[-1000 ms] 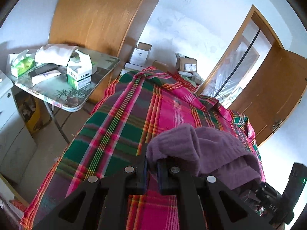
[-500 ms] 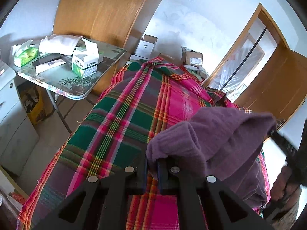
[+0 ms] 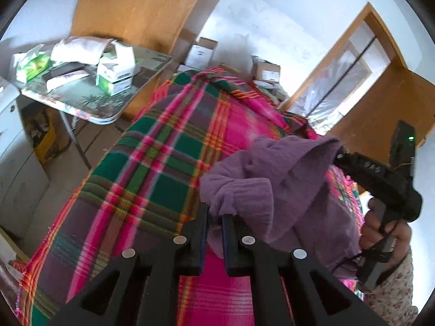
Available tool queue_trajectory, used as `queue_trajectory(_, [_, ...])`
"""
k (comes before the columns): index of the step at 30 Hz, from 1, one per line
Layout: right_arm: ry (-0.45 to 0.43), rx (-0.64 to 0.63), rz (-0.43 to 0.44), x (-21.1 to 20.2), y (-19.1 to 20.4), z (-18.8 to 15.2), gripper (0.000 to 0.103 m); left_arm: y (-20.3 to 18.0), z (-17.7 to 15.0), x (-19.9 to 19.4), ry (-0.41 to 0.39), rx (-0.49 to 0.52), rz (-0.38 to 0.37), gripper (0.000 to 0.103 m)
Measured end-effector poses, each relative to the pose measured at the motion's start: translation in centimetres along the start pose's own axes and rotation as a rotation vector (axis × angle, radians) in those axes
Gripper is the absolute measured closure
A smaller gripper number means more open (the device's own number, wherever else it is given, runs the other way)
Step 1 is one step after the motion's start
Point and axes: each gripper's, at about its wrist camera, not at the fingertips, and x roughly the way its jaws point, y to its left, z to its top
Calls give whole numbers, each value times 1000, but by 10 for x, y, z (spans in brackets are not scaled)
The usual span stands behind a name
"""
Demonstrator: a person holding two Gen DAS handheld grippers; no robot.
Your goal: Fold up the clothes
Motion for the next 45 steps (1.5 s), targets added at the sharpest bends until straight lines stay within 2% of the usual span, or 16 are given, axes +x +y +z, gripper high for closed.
queue_trajectory(2, [8,-8,-1,-7,-4,-5,75,-10,-1,-3,2,18,-19,94])
queue_trajectory(9, [13,-20,-24,-36,-21,-25,74,-47,-12,-9,35,107,-65,91])
queue_trajectory(19, [14,-12,-39,-75,-55,-57,74,-19,-16,-24,26,17,73,90])
queue_trajectory(25, [20,-41,-60,-96,-72,-90,74,-35,-20,-26,40,37,12,89])
queue_trajectory(28, [14,-41,-57,-103,-76,-104,73,-55,-23,-21,58,87,-47,83])
queue_trajectory(34, [2,-42,-49,-116,-86,-133,68,-90,-27,23,192,115,-140,81])
queue_trajectory(36, [-2,-42,-47,-120,-89,-143,60,-100,-29,43,255,114,-159,80])
queue_trajectory(37, [-4,-42,-45,-122,-91,-147,59,-104,-29,50,274,108,-164,80])
queue_trajectory(45, [-2,-152,-102,-121,-75,-158,58,-124,-23,90,354,81,-172,78])
